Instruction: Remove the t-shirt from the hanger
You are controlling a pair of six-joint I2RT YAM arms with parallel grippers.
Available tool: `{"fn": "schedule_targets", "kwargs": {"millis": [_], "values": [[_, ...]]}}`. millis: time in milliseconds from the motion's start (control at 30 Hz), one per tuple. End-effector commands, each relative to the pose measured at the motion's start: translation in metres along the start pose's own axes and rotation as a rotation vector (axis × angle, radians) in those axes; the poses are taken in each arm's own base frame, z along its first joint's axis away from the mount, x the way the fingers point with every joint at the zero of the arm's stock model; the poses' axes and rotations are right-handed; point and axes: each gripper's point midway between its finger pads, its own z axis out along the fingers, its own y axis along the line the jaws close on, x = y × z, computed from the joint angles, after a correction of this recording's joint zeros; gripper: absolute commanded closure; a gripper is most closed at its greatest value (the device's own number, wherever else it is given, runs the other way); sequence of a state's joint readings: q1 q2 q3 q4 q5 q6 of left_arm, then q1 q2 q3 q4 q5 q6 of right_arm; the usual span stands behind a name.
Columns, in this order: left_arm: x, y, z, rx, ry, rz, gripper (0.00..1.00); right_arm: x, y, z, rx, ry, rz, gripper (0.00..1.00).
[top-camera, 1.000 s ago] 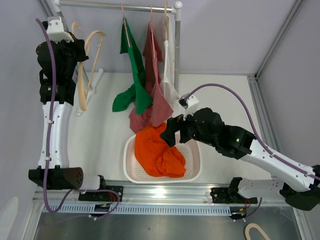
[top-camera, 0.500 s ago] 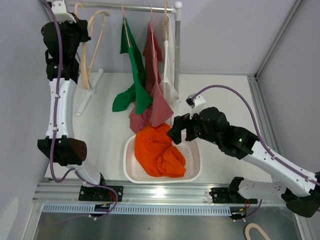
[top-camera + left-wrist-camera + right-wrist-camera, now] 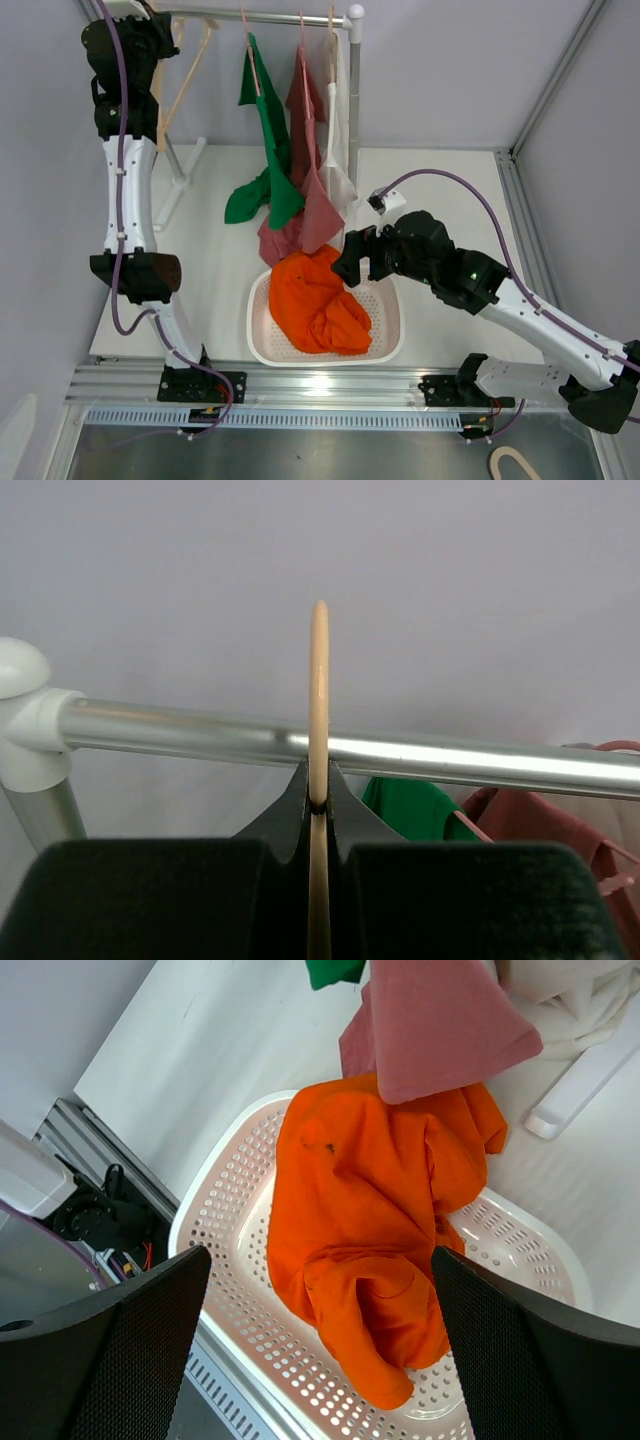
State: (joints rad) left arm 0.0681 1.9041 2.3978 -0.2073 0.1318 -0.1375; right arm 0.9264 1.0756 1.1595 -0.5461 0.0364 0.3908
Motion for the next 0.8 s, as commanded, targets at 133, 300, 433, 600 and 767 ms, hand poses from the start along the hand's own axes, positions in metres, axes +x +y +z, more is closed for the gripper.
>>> {"fn": "schedule_targets", "kwargs": {"millis": [133,300,433,600,767], "values": [[-0.022,0.009,0.011,-0.023,-0.104,0.037,0.99,-0.013,0.004,-0.009,-0.02,-0.055,0.021,0.03],[-0.015,0.013,0.015,-0.029,-0.094,0.043,0.99,-0.013,0.003,-0.007,-0.017,-0.059,0.032,0.03],[-0.003,0.015,0.015,-0.03,-0.062,0.044,0.99,-0.012,0.004,-0.004,-0.022,-0.054,0.04,0.03],[-0.005,0.019,0.004,-0.06,-0.066,0.042,0.71,-0.01,0.007,0.0,-0.035,-0.046,0.041,0.03],[-0.036,0.031,-0.02,-0.171,-0.095,0.06,0.7,-0.008,0.007,0.002,-0.042,-0.046,0.042,0.03]]}}
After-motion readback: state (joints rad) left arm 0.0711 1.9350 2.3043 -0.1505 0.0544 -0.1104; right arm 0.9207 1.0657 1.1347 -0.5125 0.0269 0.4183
